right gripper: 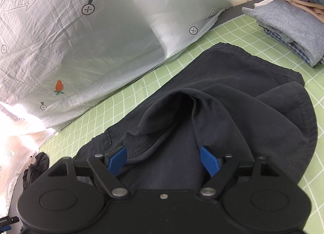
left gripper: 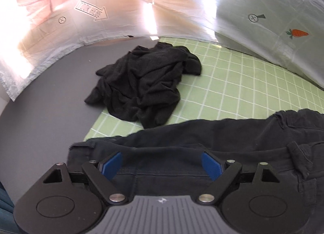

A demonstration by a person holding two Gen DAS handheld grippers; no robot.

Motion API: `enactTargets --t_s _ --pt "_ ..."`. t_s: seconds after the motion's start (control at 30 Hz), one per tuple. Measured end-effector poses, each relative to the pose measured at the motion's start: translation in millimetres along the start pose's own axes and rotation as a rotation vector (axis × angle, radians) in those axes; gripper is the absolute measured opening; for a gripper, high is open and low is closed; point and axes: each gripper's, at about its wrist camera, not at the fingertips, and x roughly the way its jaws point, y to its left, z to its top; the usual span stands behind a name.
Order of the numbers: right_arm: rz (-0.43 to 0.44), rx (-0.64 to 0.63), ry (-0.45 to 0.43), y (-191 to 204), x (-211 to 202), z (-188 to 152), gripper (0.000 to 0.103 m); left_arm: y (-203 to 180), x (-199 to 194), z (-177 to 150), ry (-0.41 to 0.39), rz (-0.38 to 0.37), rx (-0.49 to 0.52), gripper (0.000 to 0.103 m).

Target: Fold clothes

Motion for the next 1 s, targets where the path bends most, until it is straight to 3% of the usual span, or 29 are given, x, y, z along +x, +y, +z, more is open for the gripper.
enactTargets --t_s 0.07,0.17,0.27,0.4,0.47,0.5,0.63,0.73,0.9,0.93,1.0 --pt "-0.032 -0.013 0.000 -2.8 -2.6 -4.8 0.081 -15.2 14.4 -10.8 0.068 -0.053 0.014 0.087" --pt "-0.093 -0.043 0.002 -7.1 -1.3 -6.4 0.081 -34.5 35.0 -24.7 0.142 -0.051 0.060 0.087" --pt "-0.161 -0.082 0.007 -11.4 3.3 -4.3 0.078 -46.5 48.3 -35.0 0.166 -0.003 0.117 0.087" --pt "-0.253 -0.132 0.014 -17.2 9.5 -1.7 0.077 -45.9 54.4 -30.3 0.181 0.004 0.107 0.091" --pt "-0.298 -0.158 0.018 -20.1 12.6 -0.3 0.053 -45.6 60.2 -27.6 0.198 0.006 0.102 0.092" --pt "-0.321 -0.171 0.020 -21.6 14.1 0.3 0.022 -46.1 63.0 -26.8 0.207 0.010 0.104 0.093" --pt "-0.414 -0.244 -0.106 -13.4 7.8 34.5 0.007 -48.4 72.4 -24.9 0.228 0.027 0.114 0.097" --pt "-0.457 -0.310 -0.187 -4.9 10.4 65.6 0.006 -50.1 78.1 -24.3 0.239 0.042 0.117 0.101" --pt "-0.384 -0.415 -0.234 23.7 51.4 126.6 0.011 -43.4 82.3 -21.8 0.259 0.023 0.101 0.103" --pt "-0.370 -0.420 -0.228 31.4 62.7 134.6 0.028 -42.9 82.5 -22.0 0.259 0.021 0.096 0.103" --pt "-0.448 -0.438 -0.212 46.4 84.4 141.9 0.057 -43.2 82.4 -22.8 0.257 0.023 0.097 0.103"
